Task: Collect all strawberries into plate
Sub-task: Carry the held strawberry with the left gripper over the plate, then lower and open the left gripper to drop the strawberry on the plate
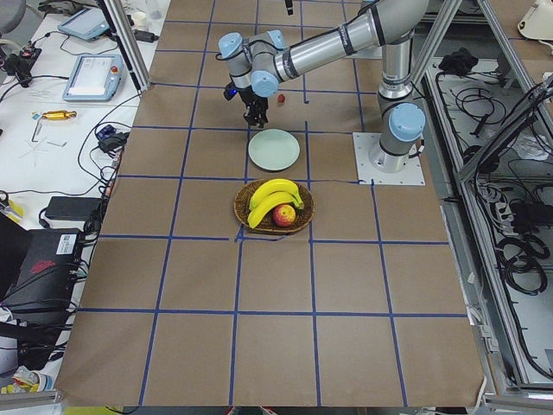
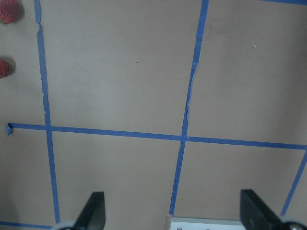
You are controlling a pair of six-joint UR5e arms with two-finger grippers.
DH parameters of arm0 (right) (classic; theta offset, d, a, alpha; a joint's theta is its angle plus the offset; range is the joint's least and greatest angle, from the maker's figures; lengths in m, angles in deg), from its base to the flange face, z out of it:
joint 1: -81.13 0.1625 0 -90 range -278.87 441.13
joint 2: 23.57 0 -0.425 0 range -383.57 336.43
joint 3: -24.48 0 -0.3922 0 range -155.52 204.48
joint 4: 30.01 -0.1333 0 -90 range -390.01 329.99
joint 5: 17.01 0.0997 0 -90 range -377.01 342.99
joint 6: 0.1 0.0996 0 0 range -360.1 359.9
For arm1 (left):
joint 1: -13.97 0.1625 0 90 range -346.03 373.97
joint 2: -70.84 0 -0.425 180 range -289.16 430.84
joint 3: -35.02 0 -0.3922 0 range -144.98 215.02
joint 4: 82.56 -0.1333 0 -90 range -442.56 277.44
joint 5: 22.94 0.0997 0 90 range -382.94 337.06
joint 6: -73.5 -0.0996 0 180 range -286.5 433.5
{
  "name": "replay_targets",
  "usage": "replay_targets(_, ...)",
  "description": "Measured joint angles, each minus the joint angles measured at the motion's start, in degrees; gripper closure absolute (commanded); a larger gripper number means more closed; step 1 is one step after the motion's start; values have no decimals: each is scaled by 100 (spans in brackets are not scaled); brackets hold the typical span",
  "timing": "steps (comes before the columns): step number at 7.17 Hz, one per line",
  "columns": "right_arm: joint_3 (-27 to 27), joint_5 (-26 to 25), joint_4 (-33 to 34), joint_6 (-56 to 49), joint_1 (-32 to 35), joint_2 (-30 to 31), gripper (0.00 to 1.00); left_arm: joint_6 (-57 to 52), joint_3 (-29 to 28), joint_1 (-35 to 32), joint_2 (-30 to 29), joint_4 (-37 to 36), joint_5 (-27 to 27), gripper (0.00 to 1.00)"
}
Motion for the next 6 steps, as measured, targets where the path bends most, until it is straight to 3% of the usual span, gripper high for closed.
replay_targets(1,3,2,5,-4,0,0,0,-249,135,211,-33,53,123,100)
replay_targets(2,0,3,8,-3,0,0,0,-345,239,321,-91,61,204,61)
replay_targets(3,-8,5,9,0,0,0,0,-362,295,364,-143,57,230,12)
replay_targets(4,-16,11,9,8,0,0,0,-352,322,379,-185,54,232,3)
replay_targets(6,-23,19,15,15,0,0,0,-328,291,371,-202,24,236,0)
